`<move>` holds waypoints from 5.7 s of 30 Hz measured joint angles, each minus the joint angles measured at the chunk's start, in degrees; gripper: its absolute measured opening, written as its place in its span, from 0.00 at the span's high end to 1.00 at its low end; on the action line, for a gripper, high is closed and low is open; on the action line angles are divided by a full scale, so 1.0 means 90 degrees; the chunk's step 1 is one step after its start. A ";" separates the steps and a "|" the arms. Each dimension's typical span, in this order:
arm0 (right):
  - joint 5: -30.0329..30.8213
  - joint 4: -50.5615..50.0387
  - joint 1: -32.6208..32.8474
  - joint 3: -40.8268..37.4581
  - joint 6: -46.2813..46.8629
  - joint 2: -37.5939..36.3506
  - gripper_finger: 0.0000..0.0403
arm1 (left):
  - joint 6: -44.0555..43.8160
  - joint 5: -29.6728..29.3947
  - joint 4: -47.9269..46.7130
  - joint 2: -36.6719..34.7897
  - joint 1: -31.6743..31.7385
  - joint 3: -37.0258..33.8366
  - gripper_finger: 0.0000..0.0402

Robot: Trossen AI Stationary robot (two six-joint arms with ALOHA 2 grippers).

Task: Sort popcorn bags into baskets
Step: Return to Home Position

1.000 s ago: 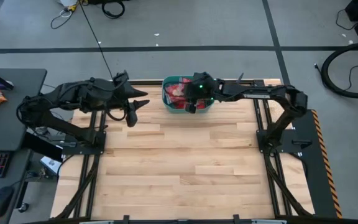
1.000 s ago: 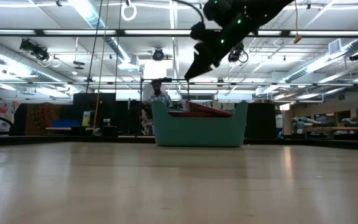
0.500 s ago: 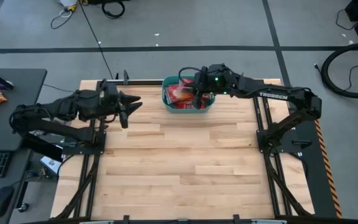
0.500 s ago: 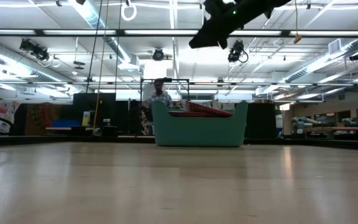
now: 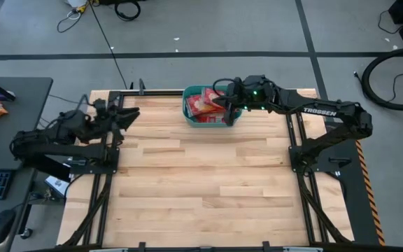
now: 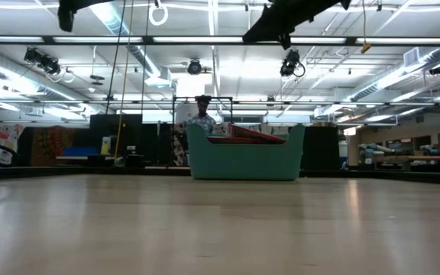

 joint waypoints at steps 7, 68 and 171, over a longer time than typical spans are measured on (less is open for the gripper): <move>0.0027 0.1187 0.0091 -0.1384 0.1053 -0.0581 0.95 | -0.0255 -0.0206 0.0265 -0.1222 0.0013 -0.0716 0.71; -0.0441 0.3523 -0.0306 -0.7578 0.5231 -0.5599 0.97 | -0.3180 -0.1572 0.1518 -0.2584 0.0010 -0.4123 0.71; -0.0141 0.3116 -0.0468 -0.7575 -0.1080 -0.5670 0.97 | 0.6655 -0.2852 0.1759 -0.1951 0.0006 -0.4128 0.71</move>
